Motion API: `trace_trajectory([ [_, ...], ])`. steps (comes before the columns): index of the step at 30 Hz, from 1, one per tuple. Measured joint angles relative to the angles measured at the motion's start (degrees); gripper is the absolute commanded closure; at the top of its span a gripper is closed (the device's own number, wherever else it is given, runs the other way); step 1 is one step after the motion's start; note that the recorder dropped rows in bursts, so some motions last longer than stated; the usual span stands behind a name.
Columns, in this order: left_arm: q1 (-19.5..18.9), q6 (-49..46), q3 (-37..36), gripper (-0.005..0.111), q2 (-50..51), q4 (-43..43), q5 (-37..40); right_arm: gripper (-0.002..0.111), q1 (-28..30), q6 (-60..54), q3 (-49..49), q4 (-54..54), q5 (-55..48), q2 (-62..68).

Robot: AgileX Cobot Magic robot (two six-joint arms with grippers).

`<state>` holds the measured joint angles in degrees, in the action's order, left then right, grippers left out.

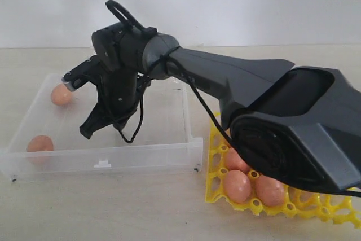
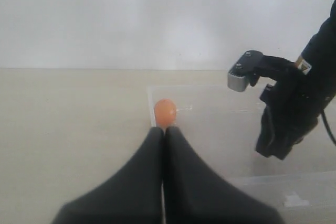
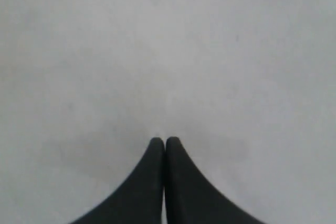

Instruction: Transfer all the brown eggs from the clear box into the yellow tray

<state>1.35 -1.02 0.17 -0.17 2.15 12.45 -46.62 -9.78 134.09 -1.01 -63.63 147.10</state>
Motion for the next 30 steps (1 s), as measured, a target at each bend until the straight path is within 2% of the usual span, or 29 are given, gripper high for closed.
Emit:
trace_trajectory([
  [3,0.0,0.0,0.0,0.111,0.0,0.0,0.0,0.109,0.0,0.32,-0.15,1.01,-4.8,-2.16],
  [10,0.0,0.0,0.0,0.111,0.0,0.0,0.0,0.109,0.0,4.77,-5.83,1.01,-5.76,-9.68],
  [16,0.0,0.0,0.0,0.111,0.0,0.0,0.0,0.109,0.0,6.01,-20.84,3.21,-5.81,-16.55],
  [20,0.0,0.0,0.0,0.111,0.0,0.0,0.0,0.109,0.0,6.9,-31.95,10.22,-6.42,-20.35],
  [30,0.0,0.0,0.0,0.111,0.0,0.0,0.0,0.109,0.12,8.94,-46.4,13.62,-5.26,-24.11],
])
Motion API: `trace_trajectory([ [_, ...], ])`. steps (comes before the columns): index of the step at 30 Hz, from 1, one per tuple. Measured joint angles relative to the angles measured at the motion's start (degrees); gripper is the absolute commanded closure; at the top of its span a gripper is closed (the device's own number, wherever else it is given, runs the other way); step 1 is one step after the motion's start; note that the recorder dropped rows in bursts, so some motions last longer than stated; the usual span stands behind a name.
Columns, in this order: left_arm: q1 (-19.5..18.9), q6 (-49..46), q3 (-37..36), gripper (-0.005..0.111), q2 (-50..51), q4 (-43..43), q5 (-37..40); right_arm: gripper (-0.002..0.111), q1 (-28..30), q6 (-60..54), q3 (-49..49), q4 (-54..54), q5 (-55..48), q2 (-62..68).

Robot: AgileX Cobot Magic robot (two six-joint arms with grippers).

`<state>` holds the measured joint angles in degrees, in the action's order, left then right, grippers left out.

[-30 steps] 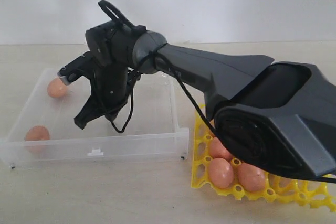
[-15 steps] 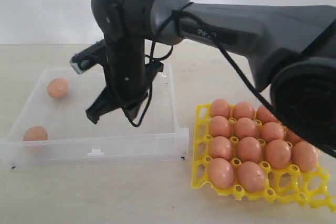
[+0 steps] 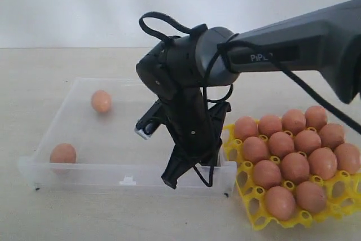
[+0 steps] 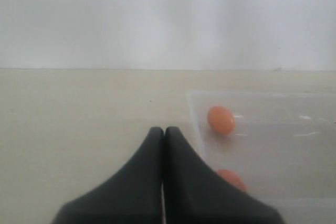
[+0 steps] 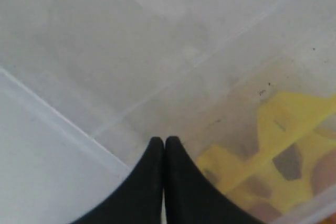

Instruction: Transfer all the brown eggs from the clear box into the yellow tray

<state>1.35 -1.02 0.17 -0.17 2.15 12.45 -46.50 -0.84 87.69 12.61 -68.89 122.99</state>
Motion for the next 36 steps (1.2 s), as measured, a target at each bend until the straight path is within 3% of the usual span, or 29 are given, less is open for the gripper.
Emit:
trace_trajectory([
  [5,0.0,0.0,0.0,0.111,0.0,0.0,0.0,0.109,0.0,0.42,-3.98,0.27,1.33,-4.26],
  [10,0.0,0.0,0.0,0.111,0.0,0.0,0.0,0.107,0.1,1.38,-4.32,1.38,15.1,-6.86],
  [13,0.0,0.0,0.0,0.111,0.0,0.0,0.0,0.091,0.1,1.93,-4.32,0.97,23.86,-6.99],
  [17,0.0,0.0,0.0,0.111,0.0,0.0,0.0,0.053,0.1,2.33,-4.32,0.1,30.81,-6.73],
  [19,0.0,0.0,0.0,0.111,0.0,0.0,0.0,0.046,0.1,2.33,-4.19,-0.18,34.56,-6.35],
  [26,0.0,0.0,0.0,0.111,0.0,0.0,0.0,0.046,0.1,3.0,-0.24,-5.74,40.86,-6.16],
  [30,0.0,0.0,0.0,0.111,0.0,0.0,0.0,0.046,0.1,1.19,7.3,-10.01,40.27,-3.09],
  [36,0.0,0.0,0.0,0.111,0.0,0.0,0.0,0.046,0.1,-24.96,23.04,-10.8,27.97,6.33],
])
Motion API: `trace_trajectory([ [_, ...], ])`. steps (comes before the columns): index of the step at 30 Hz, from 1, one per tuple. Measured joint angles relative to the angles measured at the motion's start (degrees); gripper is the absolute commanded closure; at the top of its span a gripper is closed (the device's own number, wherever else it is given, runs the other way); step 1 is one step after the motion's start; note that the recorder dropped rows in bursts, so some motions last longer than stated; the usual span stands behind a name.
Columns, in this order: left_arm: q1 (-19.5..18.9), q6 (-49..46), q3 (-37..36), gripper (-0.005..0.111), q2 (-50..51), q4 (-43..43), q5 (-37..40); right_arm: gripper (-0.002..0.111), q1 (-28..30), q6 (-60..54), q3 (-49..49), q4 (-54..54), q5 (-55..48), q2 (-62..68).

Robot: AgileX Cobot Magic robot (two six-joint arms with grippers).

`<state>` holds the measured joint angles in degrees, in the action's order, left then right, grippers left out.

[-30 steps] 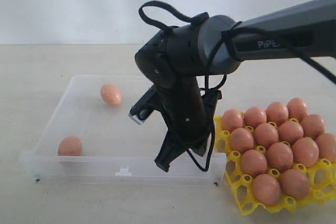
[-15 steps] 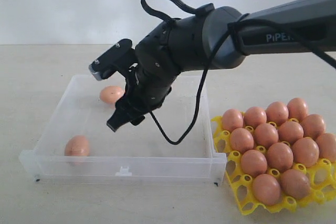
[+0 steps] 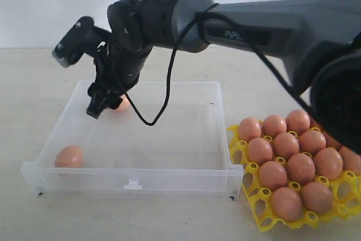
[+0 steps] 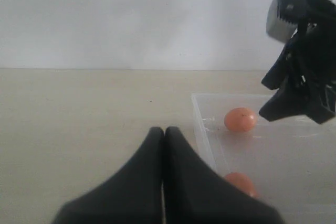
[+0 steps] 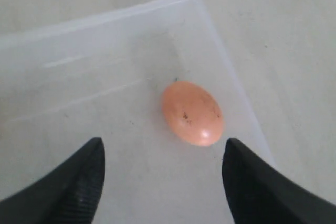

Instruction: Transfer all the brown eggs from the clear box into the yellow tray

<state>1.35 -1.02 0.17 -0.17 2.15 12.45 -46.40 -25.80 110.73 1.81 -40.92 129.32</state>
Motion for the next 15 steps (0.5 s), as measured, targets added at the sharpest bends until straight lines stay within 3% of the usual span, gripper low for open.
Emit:
trace_trajectory([
  [5,0.0,0.0,0.0,0.111,0.0,0.0,0.0,0.046,-0.45,-18.25,3.28,-0.1,-4.22,4.13],
  [15,0.0,0.0,0.0,0.111,0.0,0.0,0.0,0.046,-0.45,-24.72,3.39,-0.21,6.84,8.51],
])
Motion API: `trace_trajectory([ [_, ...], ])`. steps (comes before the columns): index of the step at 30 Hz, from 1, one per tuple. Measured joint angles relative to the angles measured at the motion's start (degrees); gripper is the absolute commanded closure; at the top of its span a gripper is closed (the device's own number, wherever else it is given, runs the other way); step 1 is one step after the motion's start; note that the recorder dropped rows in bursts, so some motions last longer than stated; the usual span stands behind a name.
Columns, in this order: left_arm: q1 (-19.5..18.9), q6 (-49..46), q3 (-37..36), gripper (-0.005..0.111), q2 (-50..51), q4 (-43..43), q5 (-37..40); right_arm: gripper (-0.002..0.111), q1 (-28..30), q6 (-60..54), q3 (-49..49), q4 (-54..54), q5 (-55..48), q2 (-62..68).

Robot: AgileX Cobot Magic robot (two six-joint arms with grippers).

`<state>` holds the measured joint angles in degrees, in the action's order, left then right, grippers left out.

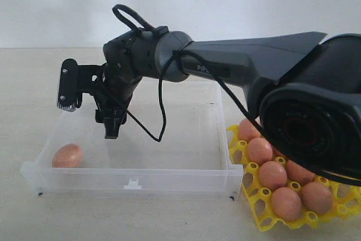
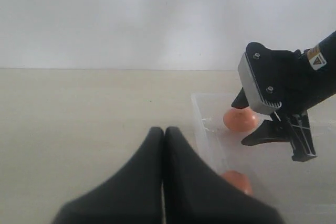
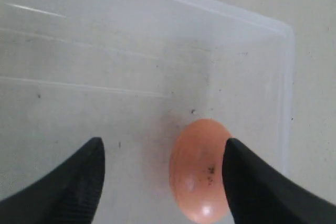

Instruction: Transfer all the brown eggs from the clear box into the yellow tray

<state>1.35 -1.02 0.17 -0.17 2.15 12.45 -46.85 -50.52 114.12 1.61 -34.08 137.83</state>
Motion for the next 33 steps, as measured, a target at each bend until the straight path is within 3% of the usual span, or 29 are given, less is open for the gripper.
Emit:
trace_trajectory([
  [4,0.0,0.0,0.0,0.111,0.0,0.0,0.0,0.046,0.0,1.34,0.13,1.36,5.63,2.2],
  [7,0.0,0.0,0.0,0.111,0.0,0.0,0.0,0.046,0.0,9.07,0.17,6.21,7.86,2.92],
  [11,0.0,0.0,0.0,0.111,0.0,0.0,0.0,0.046,1.31,21.62,0.39,8.82,5.91,2.92],
  [19,0.0,0.0,0.0,0.111,0.0,0.0,0.0,0.047,2.76,24.69,0.39,8.82,2.75,3.03],
  [21,0.0,0.0,0.0,0.111,0.0,0.0,0.0,0.061,2.76,24.83,0.52,8.95,4.2,3.67],
  [24,0.0,0.0,0.0,0.111,0.0,0.0,0.0,0.109,2.76,25.35,0.65,8.62,5.94,4.38],
  [30,0.0,0.0,0.0,0.111,0.0,0.0,0.0,0.108,2.76,25.7,0.69,8.11,6.3,4.47],
  [33,0.0,0.0,0.0,0.111,0.0,0.0,0.0,0.108,2.76,26.62,0.59,3.78,1.42,1.95],
])
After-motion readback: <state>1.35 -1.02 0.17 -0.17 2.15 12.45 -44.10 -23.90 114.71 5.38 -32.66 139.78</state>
